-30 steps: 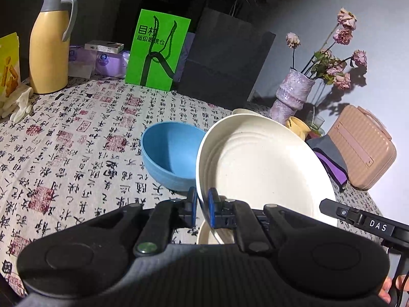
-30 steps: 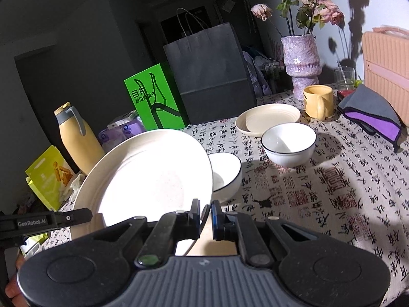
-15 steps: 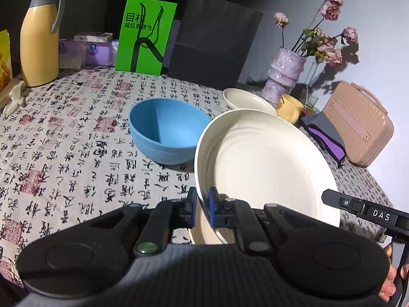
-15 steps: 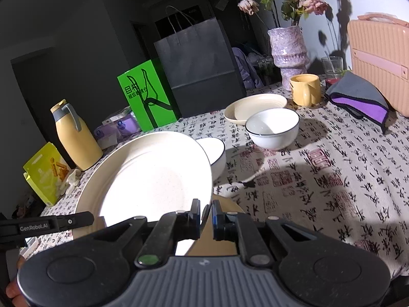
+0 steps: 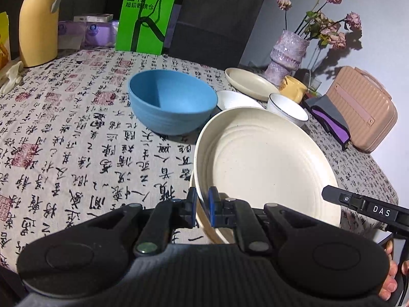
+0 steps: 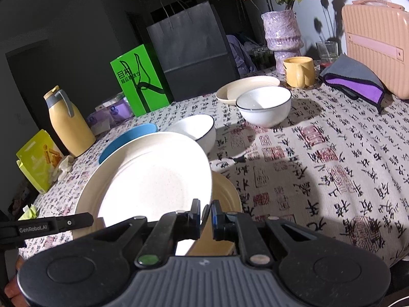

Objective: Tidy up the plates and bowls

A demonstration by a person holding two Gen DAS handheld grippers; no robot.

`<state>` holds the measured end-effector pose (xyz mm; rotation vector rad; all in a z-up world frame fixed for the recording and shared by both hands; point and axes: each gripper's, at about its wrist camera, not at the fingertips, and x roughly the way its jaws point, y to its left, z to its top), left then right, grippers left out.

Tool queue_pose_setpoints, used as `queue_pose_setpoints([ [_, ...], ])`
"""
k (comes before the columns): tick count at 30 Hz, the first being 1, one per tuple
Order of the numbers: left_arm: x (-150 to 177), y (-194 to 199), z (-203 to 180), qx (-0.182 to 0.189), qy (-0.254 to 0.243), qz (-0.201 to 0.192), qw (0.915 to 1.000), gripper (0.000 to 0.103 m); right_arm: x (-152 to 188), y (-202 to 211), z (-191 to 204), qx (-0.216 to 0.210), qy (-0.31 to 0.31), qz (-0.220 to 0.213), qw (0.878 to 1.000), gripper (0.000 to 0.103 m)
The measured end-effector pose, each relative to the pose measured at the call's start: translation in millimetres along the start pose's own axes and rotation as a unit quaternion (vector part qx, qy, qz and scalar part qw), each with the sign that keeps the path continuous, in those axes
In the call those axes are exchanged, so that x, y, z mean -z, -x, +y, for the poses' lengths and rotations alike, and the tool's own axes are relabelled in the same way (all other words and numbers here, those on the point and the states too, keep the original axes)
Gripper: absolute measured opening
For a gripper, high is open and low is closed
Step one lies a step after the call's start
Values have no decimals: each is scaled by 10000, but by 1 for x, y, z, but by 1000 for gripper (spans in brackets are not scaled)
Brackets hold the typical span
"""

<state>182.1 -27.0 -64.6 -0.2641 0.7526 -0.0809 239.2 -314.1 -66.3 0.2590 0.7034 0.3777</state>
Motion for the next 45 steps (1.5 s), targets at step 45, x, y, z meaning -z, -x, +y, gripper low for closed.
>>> queue_pose_setpoints([
  [45, 15, -38, -31, -826, -838, 276, 9927, 14, 25, -30, 25, 1326, 1314, 90, 9824, 11],
])
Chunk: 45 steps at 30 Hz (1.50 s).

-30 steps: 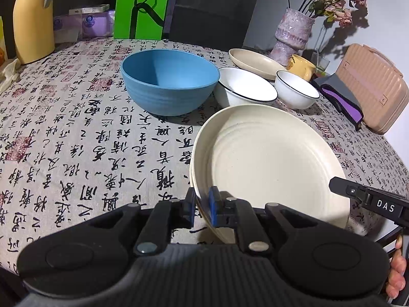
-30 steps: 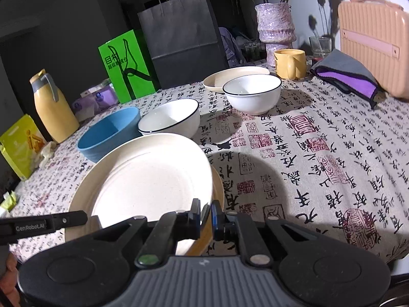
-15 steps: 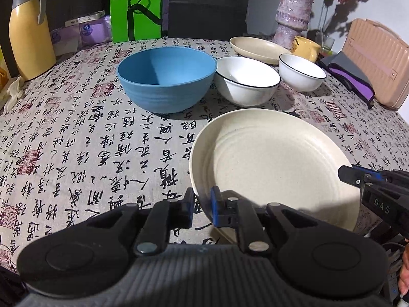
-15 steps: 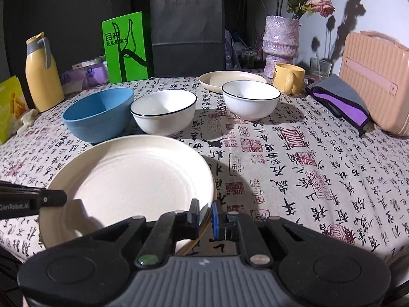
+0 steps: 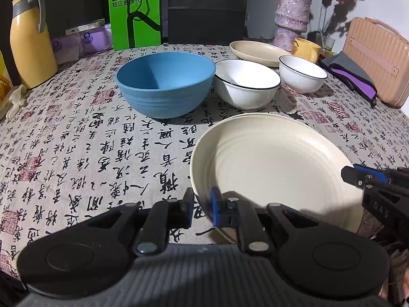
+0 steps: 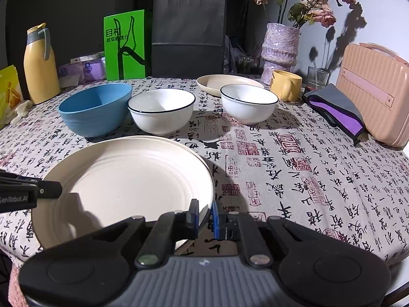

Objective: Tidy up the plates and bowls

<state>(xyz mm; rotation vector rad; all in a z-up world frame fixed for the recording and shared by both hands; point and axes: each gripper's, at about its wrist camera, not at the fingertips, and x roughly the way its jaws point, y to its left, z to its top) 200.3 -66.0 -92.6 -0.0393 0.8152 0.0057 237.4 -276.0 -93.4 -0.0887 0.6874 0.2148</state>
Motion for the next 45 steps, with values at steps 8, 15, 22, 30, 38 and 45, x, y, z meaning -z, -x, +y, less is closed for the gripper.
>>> queue_pose_setpoints([
  [8, 0, 3, 6, 149, 179, -131, 9996, 16, 1, 2, -5, -184, -157, -61, 9997, 17],
  [15, 3, 3, 1, 50, 40, -259, 9996, 16, 1, 3, -4, -205, -157, -167, 9995, 16],
  [22, 3, 1, 5, 137, 94, -268, 9995, 40, 2, 5, -5, -230, -221, -183, 9993, 16],
  [30, 1, 12, 12, 234, 247, -479, 9983, 76, 0, 23, -5, -530, -363, -393, 9972, 33],
  [38, 1, 31, 32, 390, 738, -750, 9937, 103, 0, 39, 0, -728, -385, -661, 9944, 103],
  [45, 5, 40, 46, 385, 1076, -945, 9889, 103, 3, 37, -1, -765, -533, -588, 9939, 103],
])
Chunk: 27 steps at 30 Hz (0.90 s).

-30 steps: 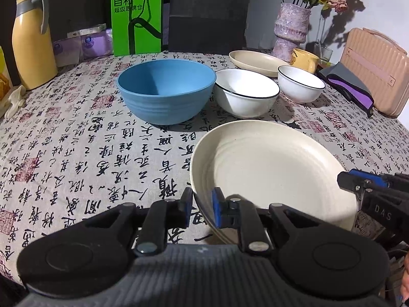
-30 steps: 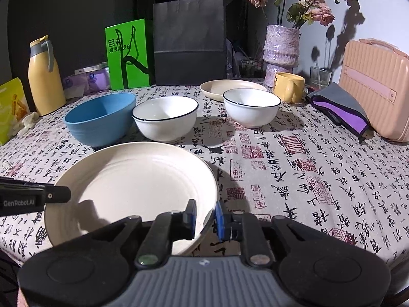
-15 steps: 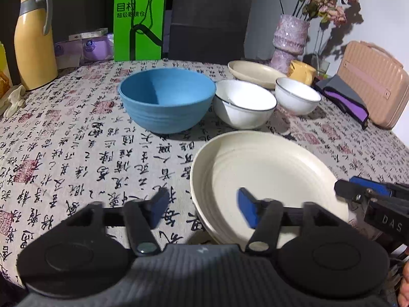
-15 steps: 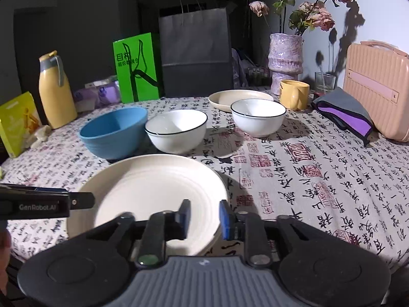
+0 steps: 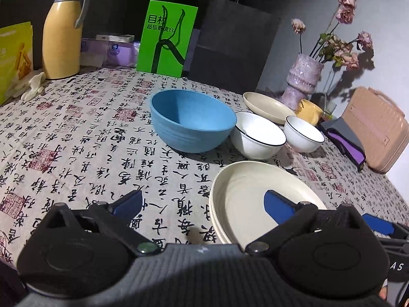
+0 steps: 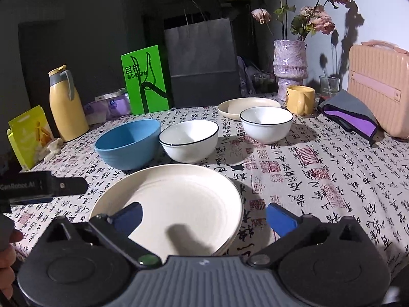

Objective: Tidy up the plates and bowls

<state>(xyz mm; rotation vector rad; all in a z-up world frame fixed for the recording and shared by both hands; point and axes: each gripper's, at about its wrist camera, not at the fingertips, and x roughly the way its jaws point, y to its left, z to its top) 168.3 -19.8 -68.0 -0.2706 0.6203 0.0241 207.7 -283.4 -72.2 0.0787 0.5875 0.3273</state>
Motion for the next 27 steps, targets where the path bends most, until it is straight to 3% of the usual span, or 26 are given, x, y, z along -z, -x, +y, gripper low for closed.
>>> queue_pose_setpoints([
  [14, 7, 6, -1, 216, 23, -123, 9997, 103, 4, 5, -3, -92, -136, 100, 9998, 103],
  [22, -11, 9, -20, 300, -349, -242, 9986, 103, -14, 13, -24, -182, -257, 213, 9993, 103],
  [27, -28, 3, -31, 457, -318, -159, 9983, 103, -31, 13, -37, -234, -296, 181, 9991, 103],
])
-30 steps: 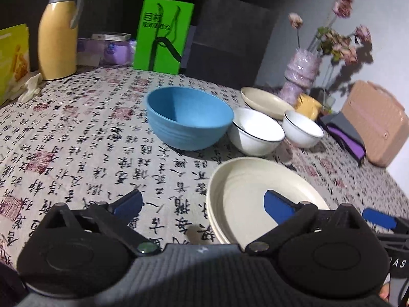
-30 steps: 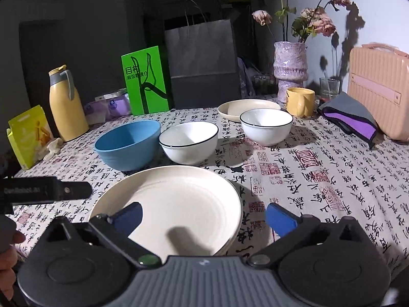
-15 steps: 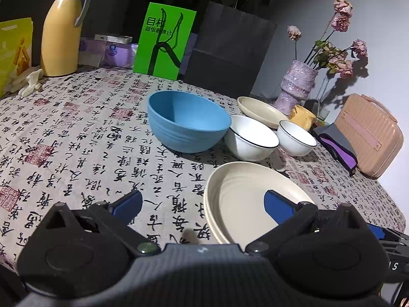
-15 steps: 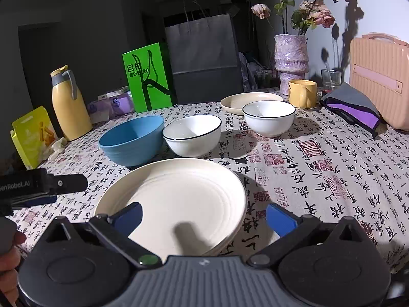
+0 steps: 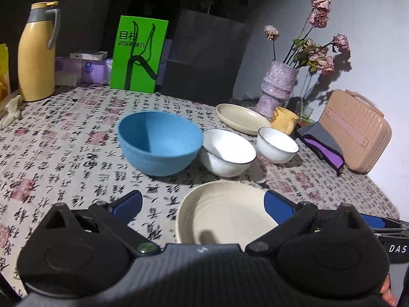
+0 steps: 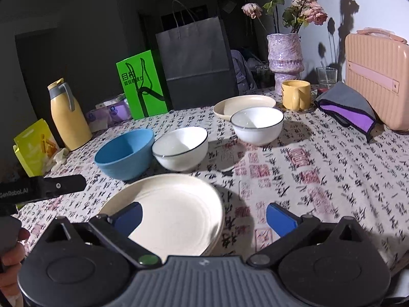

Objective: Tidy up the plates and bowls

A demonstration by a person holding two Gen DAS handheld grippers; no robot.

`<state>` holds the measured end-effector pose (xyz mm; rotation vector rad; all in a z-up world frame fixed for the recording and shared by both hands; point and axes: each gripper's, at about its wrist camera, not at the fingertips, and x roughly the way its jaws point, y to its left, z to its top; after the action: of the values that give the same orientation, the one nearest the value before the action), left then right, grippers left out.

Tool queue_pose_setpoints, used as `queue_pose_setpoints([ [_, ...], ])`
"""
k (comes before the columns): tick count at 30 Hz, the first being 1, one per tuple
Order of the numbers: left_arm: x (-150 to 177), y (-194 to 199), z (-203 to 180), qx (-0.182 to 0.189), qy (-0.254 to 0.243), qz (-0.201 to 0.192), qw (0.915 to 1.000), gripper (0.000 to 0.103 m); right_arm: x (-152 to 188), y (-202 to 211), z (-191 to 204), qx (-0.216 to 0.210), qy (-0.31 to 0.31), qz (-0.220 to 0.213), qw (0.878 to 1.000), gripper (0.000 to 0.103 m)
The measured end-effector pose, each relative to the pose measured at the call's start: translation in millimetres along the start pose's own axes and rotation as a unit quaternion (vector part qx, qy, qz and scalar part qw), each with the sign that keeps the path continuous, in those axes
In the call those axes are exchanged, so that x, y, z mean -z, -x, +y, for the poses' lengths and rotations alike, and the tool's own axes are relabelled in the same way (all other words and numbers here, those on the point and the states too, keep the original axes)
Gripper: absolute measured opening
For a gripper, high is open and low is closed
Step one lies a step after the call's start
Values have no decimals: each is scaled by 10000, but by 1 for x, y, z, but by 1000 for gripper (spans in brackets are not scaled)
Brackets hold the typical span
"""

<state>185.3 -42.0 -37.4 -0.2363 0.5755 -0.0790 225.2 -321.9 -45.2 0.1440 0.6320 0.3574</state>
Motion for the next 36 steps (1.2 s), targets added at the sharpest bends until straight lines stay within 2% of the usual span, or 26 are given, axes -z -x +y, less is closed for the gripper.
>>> queue_pose_setpoints([
  [7, -26, -13, -16, 138, 67, 154, 9998, 103, -29, -7, -19, -100, -134, 55, 9998, 103],
  [13, -52, -27, -29, 413, 284, 256, 9984, 103, -55, -21, -34, -212, -268, 209, 9992, 103],
  [19, -72, -41, -43, 267, 203, 230, 9992, 103, -83, -31, -48, -292, -253, 168, 9991, 103],
  [24, -92, -58, -45, 302, 441, 300, 9981, 103, -106, -42, -62, -299, -272, 113, 9991, 103],
  [29, -108, -71, -57, 113, 366, 199, 9991, 103, -127, -58, -76, -364, -276, 129, 9989, 103],
  [36, -129, -95, -73, 41, 442, 114, 9989, 103, -148, -84, -96, -400, -245, 182, 9987, 103],
])
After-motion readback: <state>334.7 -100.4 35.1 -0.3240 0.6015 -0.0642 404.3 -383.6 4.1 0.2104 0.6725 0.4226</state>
